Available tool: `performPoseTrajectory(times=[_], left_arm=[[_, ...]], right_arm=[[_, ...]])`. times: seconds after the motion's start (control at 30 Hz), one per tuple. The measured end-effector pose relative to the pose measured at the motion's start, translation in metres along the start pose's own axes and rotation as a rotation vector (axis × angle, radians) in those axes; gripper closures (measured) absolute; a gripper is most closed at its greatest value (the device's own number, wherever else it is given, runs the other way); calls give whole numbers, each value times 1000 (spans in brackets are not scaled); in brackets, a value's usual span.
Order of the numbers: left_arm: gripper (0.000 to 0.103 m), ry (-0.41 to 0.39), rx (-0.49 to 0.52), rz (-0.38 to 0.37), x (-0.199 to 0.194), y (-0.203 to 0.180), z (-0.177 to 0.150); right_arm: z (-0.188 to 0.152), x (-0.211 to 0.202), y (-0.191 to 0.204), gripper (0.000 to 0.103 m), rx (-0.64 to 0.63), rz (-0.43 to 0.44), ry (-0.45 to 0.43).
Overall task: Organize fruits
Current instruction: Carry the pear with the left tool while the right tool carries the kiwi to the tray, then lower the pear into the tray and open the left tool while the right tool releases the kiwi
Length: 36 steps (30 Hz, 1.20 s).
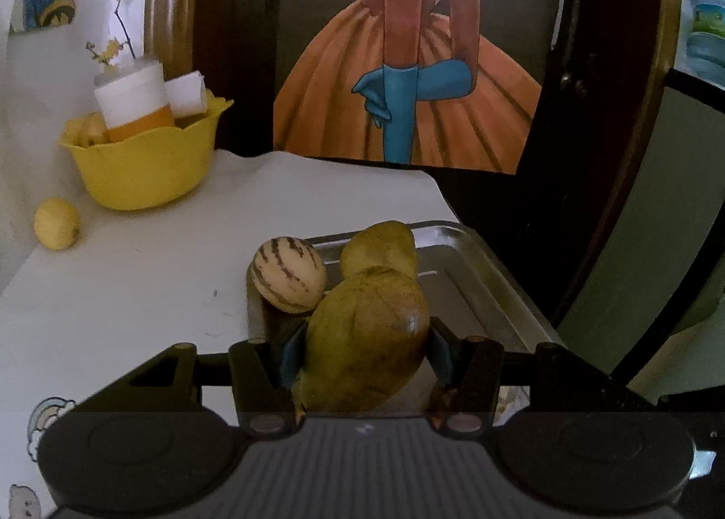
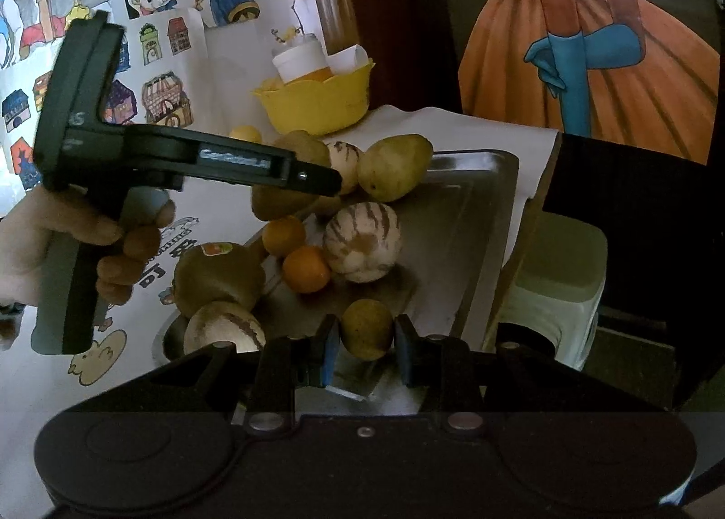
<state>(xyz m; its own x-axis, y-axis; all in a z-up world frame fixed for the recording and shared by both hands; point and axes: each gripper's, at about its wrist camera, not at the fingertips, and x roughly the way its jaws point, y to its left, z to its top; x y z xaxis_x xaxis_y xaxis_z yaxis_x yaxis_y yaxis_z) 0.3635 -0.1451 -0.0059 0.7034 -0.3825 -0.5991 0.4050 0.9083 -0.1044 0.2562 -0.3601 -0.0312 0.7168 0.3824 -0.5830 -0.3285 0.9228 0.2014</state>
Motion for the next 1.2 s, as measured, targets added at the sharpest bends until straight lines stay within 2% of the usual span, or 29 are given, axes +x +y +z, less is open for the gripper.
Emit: performPoseTrajectory(times=[0.37, 0.47, 1.03, 1.2], left_arm=[[45, 21, 1, -3, 12, -5, -4], [46, 47, -31, -9, 17, -1, -6], [45, 35, -39, -15, 18, 1, -8], [42, 25, -33, 8, 13, -3, -10]], right_arm=[[-1, 8, 8, 75, -52, -24, -37], [-2, 12, 10, 75, -65, -34, -35], [-6, 15, 14, 75, -72, -55, -54], [-8, 14, 16, 73, -62, -68, -62]])
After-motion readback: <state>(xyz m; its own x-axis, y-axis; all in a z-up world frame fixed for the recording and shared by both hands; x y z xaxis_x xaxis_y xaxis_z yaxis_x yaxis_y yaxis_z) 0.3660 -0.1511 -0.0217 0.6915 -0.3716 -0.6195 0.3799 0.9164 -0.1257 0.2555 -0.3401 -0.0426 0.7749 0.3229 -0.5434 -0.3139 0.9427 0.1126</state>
